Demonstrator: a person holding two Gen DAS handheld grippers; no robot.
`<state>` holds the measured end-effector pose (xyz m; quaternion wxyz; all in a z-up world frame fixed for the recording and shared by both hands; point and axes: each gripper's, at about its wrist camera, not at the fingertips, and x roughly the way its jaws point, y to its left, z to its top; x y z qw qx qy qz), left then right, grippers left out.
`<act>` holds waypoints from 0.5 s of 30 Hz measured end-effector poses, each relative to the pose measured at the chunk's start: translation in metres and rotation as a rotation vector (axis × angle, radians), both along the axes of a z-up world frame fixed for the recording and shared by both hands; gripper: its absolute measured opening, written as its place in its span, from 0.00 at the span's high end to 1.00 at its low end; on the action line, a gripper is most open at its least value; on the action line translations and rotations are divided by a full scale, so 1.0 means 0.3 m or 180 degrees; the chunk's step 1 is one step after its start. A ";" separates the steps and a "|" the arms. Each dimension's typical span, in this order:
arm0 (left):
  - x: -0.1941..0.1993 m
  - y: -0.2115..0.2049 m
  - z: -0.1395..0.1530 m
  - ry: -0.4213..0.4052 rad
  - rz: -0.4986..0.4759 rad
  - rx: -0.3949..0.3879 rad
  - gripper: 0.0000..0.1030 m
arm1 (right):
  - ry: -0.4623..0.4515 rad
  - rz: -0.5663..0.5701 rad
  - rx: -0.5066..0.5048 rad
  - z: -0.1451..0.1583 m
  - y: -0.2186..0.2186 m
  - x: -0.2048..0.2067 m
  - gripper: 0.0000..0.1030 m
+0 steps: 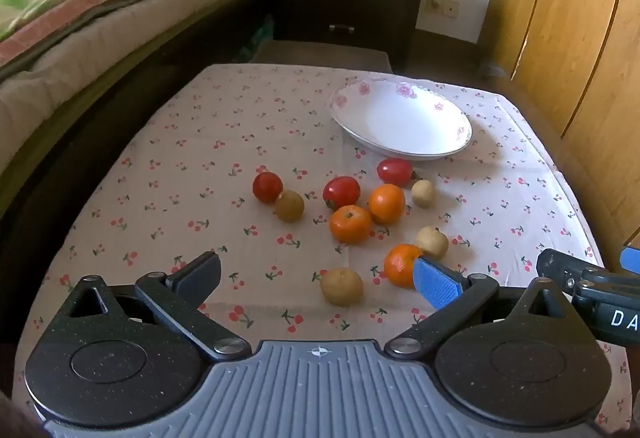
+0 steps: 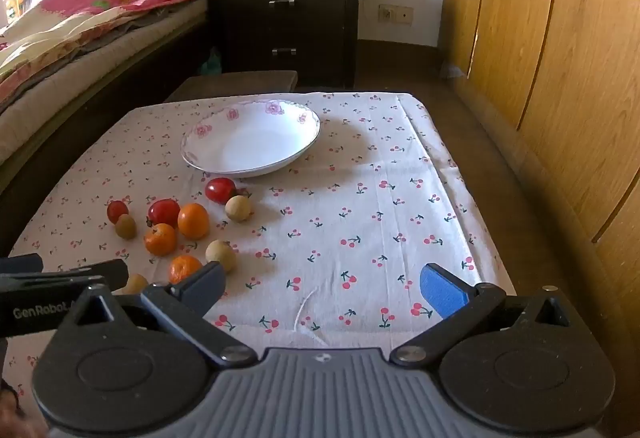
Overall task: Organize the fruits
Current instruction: 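Move both tools toward the scattered fruits, fingers open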
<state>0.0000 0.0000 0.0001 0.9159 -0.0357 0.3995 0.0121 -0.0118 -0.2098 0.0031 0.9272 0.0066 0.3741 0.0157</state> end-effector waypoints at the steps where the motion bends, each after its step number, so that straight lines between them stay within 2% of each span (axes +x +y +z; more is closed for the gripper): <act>1: 0.000 0.001 0.000 0.0012 0.0007 -0.0019 0.00 | 0.0032 0.0003 0.0020 0.000 0.000 0.002 0.00; 5: -0.005 -0.001 0.002 -0.0008 -0.0009 0.0011 0.00 | 0.0042 0.0012 0.0015 -0.001 0.001 0.008 0.00; 6: -0.012 -0.010 -0.032 0.0011 -0.0011 0.0016 0.00 | 0.0047 0.0013 0.0013 -0.001 0.001 0.010 0.00; 13: -0.021 -0.029 -0.063 0.0059 -0.0034 0.0062 0.00 | 0.0100 -0.0001 -0.0025 -0.011 0.009 0.008 0.00; 15: -0.002 -0.012 -0.034 0.0129 -0.0013 0.0032 0.00 | 0.0105 0.0011 -0.0025 -0.019 0.009 0.014 0.00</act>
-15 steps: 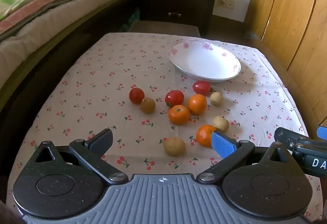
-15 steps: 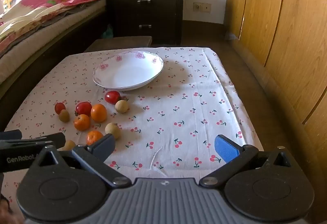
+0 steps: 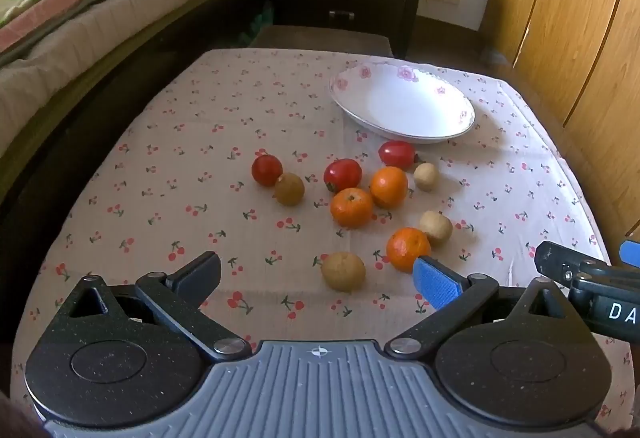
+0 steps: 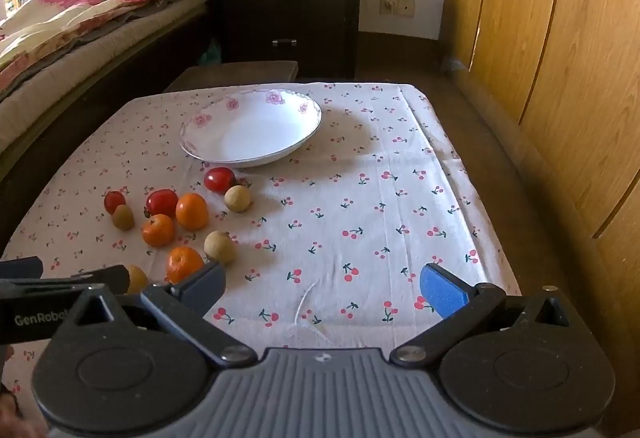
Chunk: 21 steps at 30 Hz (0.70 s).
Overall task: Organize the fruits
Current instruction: 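Move both tools toward the scattered fruits, fingers open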
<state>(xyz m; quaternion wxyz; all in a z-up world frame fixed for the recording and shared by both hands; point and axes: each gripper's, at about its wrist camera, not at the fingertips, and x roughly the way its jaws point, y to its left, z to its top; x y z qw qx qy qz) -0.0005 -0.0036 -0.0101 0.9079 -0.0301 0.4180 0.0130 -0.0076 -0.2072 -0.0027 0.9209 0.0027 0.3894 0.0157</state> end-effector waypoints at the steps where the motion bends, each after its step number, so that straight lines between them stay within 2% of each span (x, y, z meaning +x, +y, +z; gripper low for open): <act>1: 0.001 0.000 0.000 0.0004 -0.0002 0.0000 0.00 | 0.0006 0.0008 -0.0003 -0.001 0.001 0.000 0.00; 21: 0.006 0.006 0.001 0.0044 -0.0033 0.0005 0.00 | 0.0062 0.0040 -0.0046 -0.019 0.013 0.001 0.00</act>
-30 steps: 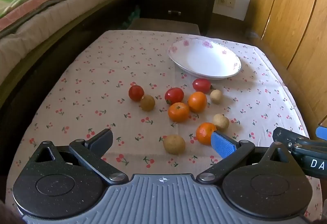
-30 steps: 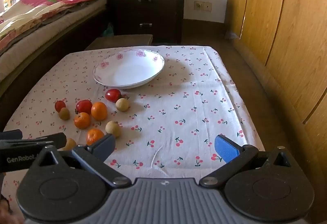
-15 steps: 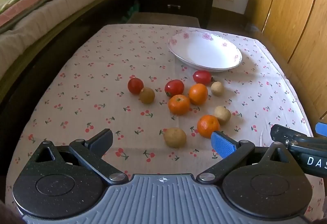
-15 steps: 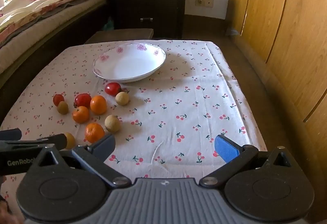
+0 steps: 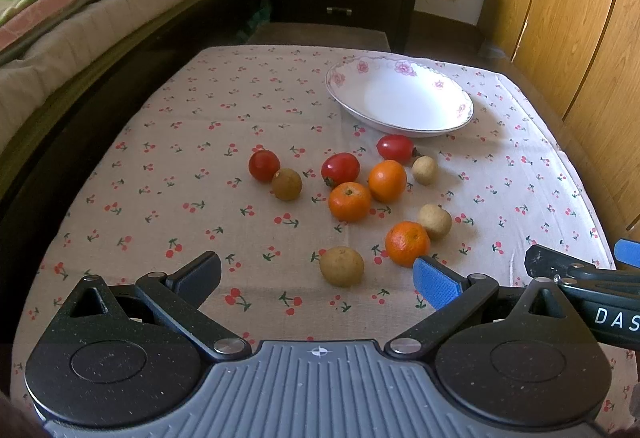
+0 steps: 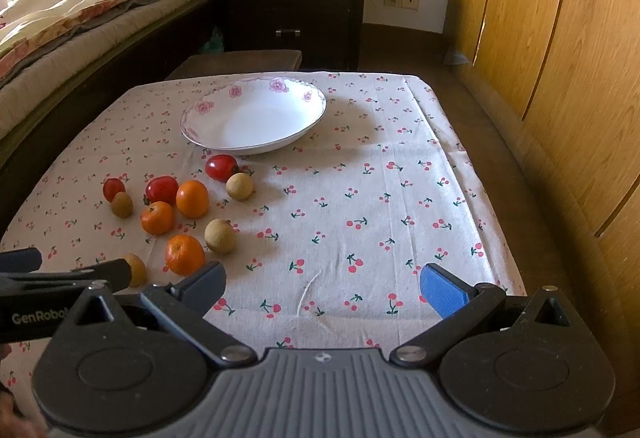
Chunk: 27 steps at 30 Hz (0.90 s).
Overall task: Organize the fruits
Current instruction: 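Move both tools toward the scattered fruits, fingers open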
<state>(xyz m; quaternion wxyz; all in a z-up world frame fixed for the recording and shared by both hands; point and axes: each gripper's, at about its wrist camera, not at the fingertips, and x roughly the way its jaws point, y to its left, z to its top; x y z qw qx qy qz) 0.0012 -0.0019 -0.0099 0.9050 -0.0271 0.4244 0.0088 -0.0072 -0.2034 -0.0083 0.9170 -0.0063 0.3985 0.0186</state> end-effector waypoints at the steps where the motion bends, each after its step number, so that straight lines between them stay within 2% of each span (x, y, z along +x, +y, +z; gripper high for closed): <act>1: 0.000 0.000 0.000 0.0001 -0.0001 0.0003 0.00 | 0.0005 0.0000 0.0003 -0.002 0.000 0.001 0.00; 27: -0.002 0.014 -0.024 0.0052 -0.0014 0.0013 0.01 | 0.0109 0.0079 -0.0022 -0.025 0.020 0.009 0.00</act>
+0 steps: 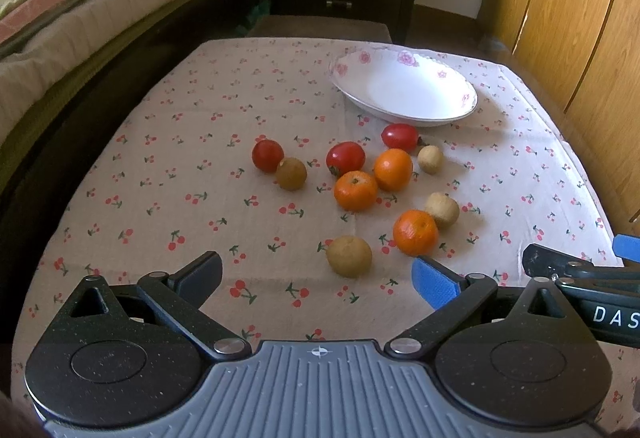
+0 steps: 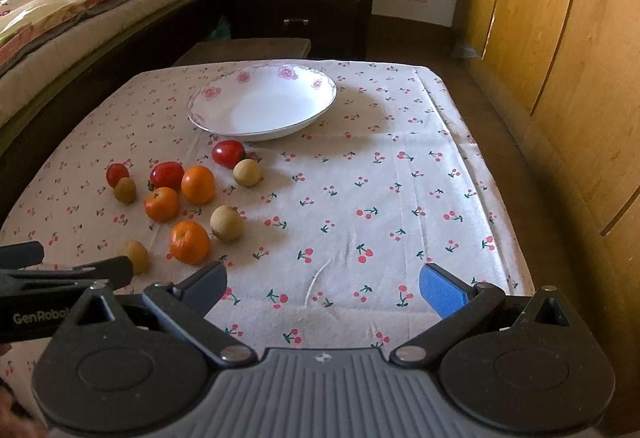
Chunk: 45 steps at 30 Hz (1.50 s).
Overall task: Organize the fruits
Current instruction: 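Move both tools toward the scattered fruits, fingers open, then close the left tool on the brown round fruit while the right tool grasps the mandarin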
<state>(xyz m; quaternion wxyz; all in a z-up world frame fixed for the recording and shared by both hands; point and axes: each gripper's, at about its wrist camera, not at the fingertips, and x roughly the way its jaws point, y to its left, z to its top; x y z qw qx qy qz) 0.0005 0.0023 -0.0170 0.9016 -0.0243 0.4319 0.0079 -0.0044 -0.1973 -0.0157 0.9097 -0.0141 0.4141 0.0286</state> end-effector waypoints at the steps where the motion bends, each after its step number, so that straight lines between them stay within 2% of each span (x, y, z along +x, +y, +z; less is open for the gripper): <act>1: 0.000 0.001 -0.002 0.0004 -0.0002 -0.0006 0.01 | 0.0005 0.0005 0.0001 0.000 -0.001 0.001 0.00; 13: 0.015 -0.024 -0.037 0.0017 -0.0085 0.0099 0.02 | 0.0046 0.0058 -0.0013 -0.017 0.003 0.019 0.00; 23: 0.061 -0.024 -0.083 0.0107 -0.0059 0.0112 0.10 | 0.0097 0.0056 0.0020 -0.024 0.001 0.040 0.00; 28: 0.078 -0.023 -0.104 0.0165 -0.0077 0.0058 0.21 | 0.0143 0.0080 0.0091 -0.031 0.000 0.053 0.05; 30: 0.082 -0.029 -0.107 0.0135 -0.0086 0.0110 0.23 | 0.0148 0.0088 0.0102 -0.031 0.002 0.056 0.07; 32: 0.086 -0.029 -0.109 0.0125 -0.0099 0.0104 0.24 | 0.0159 0.0112 0.0119 -0.033 0.003 0.058 0.12; 34: 0.089 -0.029 -0.109 0.0115 -0.0102 0.0089 0.25 | 0.0187 0.0136 0.0159 -0.037 0.006 0.062 0.21; 38: 0.086 -0.020 -0.106 0.0099 -0.0120 0.0080 0.31 | 0.0241 0.0185 0.0234 -0.044 0.015 0.071 0.30; 42: 0.081 -0.007 -0.103 0.0055 -0.0153 0.0024 0.38 | 0.0254 0.0264 0.0263 -0.050 0.035 0.074 0.31; 45: 0.077 0.001 -0.096 0.0041 -0.0164 -0.0044 0.49 | 0.0259 0.0325 0.0257 -0.054 0.051 0.077 0.32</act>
